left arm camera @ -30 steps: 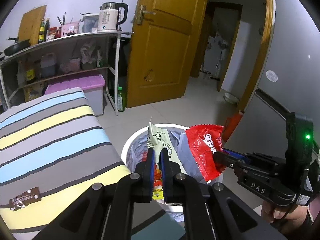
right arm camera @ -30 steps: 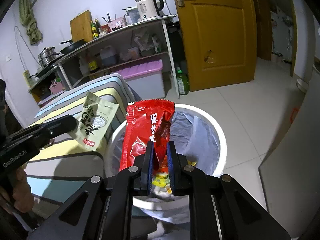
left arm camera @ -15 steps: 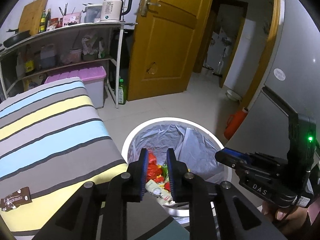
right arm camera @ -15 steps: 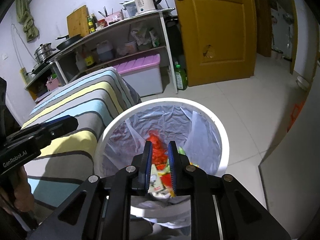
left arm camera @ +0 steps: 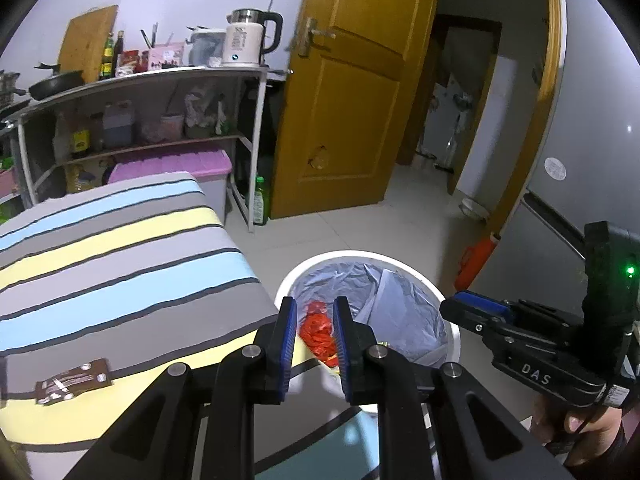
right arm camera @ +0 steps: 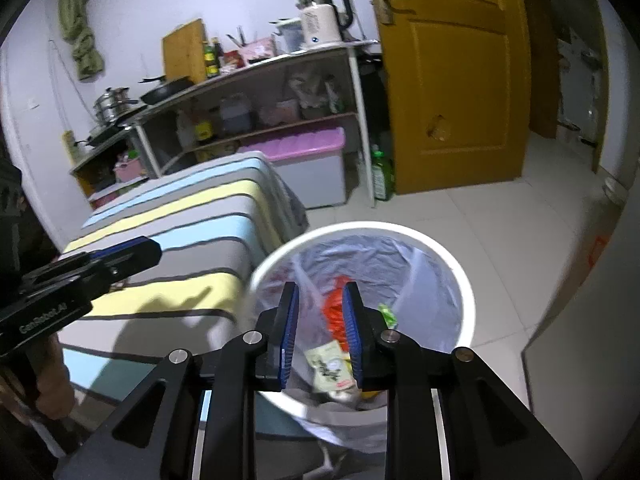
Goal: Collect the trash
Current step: 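Open both tools to drop the red wrapper and sachet into the bin, then move both tools back over the table toward the remaining items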
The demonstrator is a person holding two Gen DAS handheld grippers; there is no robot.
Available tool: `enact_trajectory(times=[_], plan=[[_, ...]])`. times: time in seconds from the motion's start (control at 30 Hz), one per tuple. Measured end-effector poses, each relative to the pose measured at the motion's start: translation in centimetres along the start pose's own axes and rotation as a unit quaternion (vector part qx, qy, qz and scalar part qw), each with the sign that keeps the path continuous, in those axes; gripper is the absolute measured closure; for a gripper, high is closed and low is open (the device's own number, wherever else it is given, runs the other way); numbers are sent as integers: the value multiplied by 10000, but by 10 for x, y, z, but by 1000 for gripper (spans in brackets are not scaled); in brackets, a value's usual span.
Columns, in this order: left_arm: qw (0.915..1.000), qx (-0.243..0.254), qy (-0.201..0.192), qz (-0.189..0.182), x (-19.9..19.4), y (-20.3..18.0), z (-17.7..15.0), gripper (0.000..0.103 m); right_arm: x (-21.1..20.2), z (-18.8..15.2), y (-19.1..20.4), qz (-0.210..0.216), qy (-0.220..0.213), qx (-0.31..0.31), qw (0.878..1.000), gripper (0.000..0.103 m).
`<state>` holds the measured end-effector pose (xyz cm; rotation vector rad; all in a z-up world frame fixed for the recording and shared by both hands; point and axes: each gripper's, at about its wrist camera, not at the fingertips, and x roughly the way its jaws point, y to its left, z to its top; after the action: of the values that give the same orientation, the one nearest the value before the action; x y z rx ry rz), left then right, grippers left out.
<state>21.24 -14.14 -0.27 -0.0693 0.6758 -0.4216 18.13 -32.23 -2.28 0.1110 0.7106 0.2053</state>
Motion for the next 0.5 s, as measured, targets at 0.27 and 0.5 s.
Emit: enact_trajectory(times=[0.27, 0.5], plan=[[9993, -152, -226, 252, -44, 19, -9, 85, -18, 2, 31, 296, -151, -240, 9992, 71], [9979, -292, -385, 434, -78, 36, -20, 85, -29, 1, 61, 504, -218, -490, 9973, 71]])
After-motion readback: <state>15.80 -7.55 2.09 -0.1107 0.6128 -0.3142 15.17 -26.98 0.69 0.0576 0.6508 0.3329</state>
